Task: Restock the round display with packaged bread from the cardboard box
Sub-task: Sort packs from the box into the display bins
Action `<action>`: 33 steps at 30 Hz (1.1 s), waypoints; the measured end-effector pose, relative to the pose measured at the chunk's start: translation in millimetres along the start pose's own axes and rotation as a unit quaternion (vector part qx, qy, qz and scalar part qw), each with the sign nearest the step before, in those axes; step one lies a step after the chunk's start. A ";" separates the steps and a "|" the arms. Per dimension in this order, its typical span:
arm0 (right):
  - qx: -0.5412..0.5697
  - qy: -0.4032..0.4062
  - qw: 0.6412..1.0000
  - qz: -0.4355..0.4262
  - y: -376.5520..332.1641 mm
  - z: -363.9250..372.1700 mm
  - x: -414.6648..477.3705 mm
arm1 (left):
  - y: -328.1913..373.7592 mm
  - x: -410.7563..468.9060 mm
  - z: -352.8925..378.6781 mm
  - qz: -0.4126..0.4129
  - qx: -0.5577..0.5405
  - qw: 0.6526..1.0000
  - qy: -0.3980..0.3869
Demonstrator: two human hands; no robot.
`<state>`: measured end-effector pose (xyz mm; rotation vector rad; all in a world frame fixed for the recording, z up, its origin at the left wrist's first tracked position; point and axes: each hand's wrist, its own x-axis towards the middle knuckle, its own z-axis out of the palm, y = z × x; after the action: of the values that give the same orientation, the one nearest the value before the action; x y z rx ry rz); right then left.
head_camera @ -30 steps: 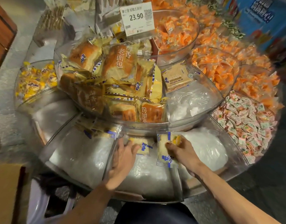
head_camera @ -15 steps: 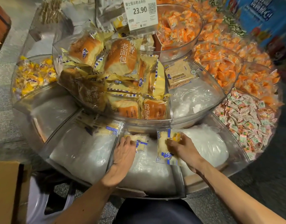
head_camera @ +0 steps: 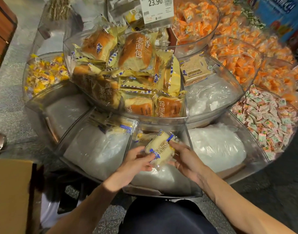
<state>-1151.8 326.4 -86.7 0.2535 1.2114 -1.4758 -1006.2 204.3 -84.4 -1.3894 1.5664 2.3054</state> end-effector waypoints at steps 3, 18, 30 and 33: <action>-0.179 0.092 0.979 -0.028 11.8 -7.2 4.6 | 1.5 7.2 -11.7 0.021 0.106 0.989 0.100; -0.586 0.146 0.795 -0.054 41.4 -4.8 43.1 | 1.5 34.0 -5.4 0.160 0.697 0.695 0.080; -0.603 0.203 0.763 -0.112 51.8 -5.3 27.4 | 1.7 30.7 -21.3 0.216 0.656 0.723 0.034; -0.611 0.226 0.719 -0.244 41.3 13.4 12.3 | 13.2 29.6 -36.2 0.187 0.486 0.850 0.077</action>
<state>-1115.4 316.2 -111.4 -0.7102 2.5367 -0.7017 -1006.8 157.7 -98.2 -1.0216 2.6529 1.0748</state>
